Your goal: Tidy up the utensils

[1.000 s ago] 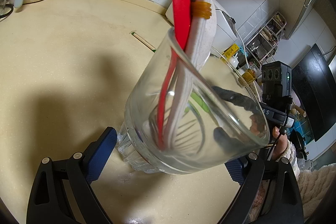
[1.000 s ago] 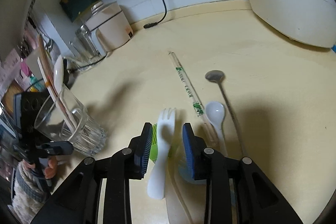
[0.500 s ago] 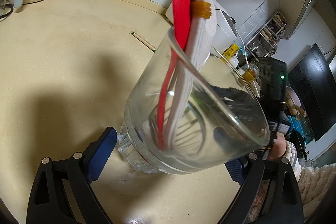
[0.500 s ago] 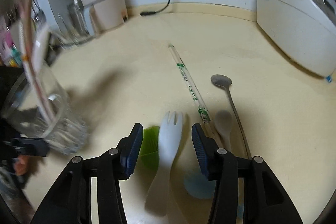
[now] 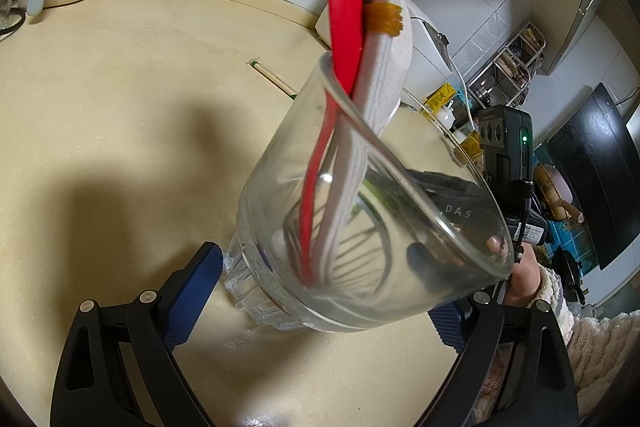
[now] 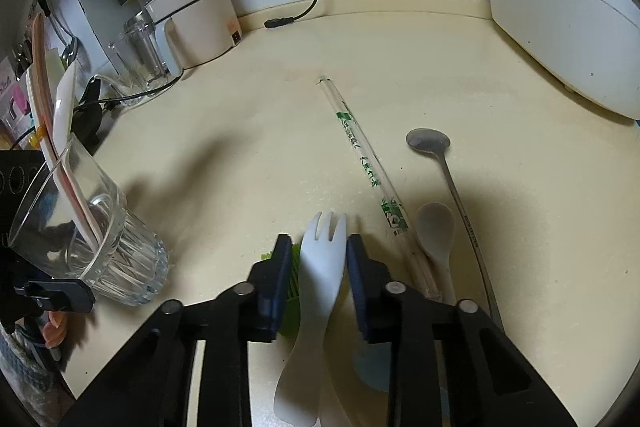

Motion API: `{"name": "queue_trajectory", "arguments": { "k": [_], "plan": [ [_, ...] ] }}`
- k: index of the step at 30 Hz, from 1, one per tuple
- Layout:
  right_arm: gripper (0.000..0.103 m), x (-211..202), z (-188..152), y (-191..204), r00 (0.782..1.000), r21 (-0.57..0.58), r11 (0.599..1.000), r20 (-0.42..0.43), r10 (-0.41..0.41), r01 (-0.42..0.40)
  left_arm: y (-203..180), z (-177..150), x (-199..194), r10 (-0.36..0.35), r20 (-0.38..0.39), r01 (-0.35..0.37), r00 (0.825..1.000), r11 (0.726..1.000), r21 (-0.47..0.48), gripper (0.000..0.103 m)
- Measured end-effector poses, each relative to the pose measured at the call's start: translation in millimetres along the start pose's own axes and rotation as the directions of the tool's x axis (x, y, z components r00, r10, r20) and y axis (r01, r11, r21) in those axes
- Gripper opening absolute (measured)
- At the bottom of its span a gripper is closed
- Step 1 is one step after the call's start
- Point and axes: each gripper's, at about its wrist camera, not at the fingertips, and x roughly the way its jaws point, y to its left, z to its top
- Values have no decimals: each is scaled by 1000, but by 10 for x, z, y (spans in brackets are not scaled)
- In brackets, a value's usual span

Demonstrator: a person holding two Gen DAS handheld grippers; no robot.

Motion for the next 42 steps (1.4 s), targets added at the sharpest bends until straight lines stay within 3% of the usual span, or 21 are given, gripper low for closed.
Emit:
{"name": "queue_trajectory", "arguments": {
  "k": [2,42],
  "plan": [
    [22,2,8,-3,1000,3,1000,1,7,-7,1,0,0,0,0,0,1000,1000,0,95],
    [21,-359,-110,14,992,-18,996,93,89,-88,3,2,7,0,0,0,1000,1000,0,95]
  ]
}}
